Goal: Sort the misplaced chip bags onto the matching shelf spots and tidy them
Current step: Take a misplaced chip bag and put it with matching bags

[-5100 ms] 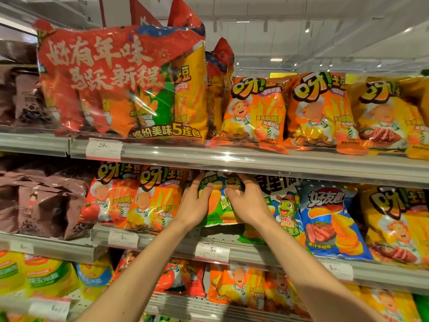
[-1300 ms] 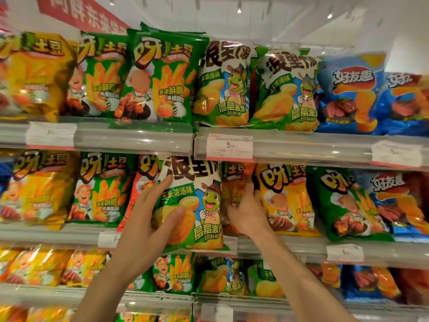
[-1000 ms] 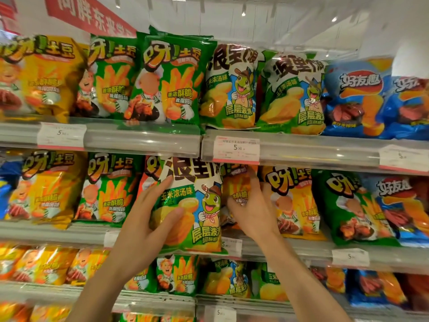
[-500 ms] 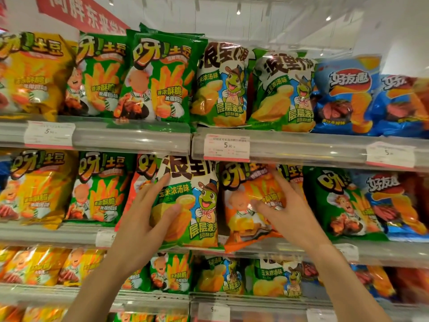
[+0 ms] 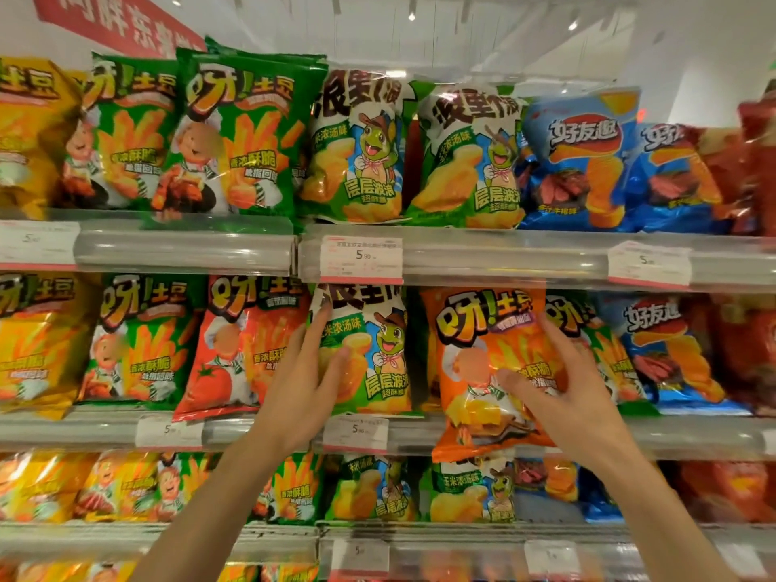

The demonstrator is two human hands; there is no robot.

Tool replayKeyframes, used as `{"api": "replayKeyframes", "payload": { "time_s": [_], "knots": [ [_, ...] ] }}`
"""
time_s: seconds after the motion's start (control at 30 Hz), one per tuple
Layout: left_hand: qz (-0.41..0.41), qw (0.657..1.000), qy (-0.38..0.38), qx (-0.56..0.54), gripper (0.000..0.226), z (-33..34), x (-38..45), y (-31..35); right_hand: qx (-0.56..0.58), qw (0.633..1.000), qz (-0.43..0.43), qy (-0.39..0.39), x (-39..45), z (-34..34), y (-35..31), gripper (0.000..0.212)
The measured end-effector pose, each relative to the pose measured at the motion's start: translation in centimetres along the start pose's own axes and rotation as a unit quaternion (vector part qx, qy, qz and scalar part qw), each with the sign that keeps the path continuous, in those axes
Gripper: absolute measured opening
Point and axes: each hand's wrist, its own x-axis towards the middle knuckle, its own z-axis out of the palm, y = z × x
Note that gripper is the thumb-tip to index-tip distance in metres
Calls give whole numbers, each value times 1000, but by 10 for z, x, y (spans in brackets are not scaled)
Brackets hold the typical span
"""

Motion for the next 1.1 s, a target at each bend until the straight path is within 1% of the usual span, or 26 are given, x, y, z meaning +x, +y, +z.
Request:
{"api": "replayKeyframes", "payload": {
  "time_s": [0.13, 0.23, 0.4, 0.73, 0.8, 0.87, 0.97, 1.1],
  "knots": [
    [-3, 1000, -5, 6, 61, 13, 19, 0, 2, 1000, 10, 4, -4, -6, 2, 98],
    [-22, 1000, -4, 11, 61, 16, 33, -3, 1, 1000, 15, 1, -4, -8, 5, 98],
    [-13, 999, -48, -10, 62, 33, 25, -12, 8, 1000, 19, 2, -5, -4, 7, 101],
    [-28, 994, -62, -82, 61, 28, 28, -15, 44, 999, 1, 1, -9, 2, 6, 96],
    [-33, 993, -76, -84, 61, 28, 28, -13, 54, 999, -4, 4, -9, 3, 5, 95],
    [-35, 994, -84, -63, 61, 29, 29, -11, 56, 998, -7, 3, -8, 4, 7, 94],
    [-22, 998, -53, -10, 62, 30, 25, -8, 62, 998, -1, -4, -8, 6, 13, 95],
    [8, 999, 43, 23, 59, 30, 4, 2, 89, 996, 11, 6, -10, 8, 18, 92]
  ]
}}
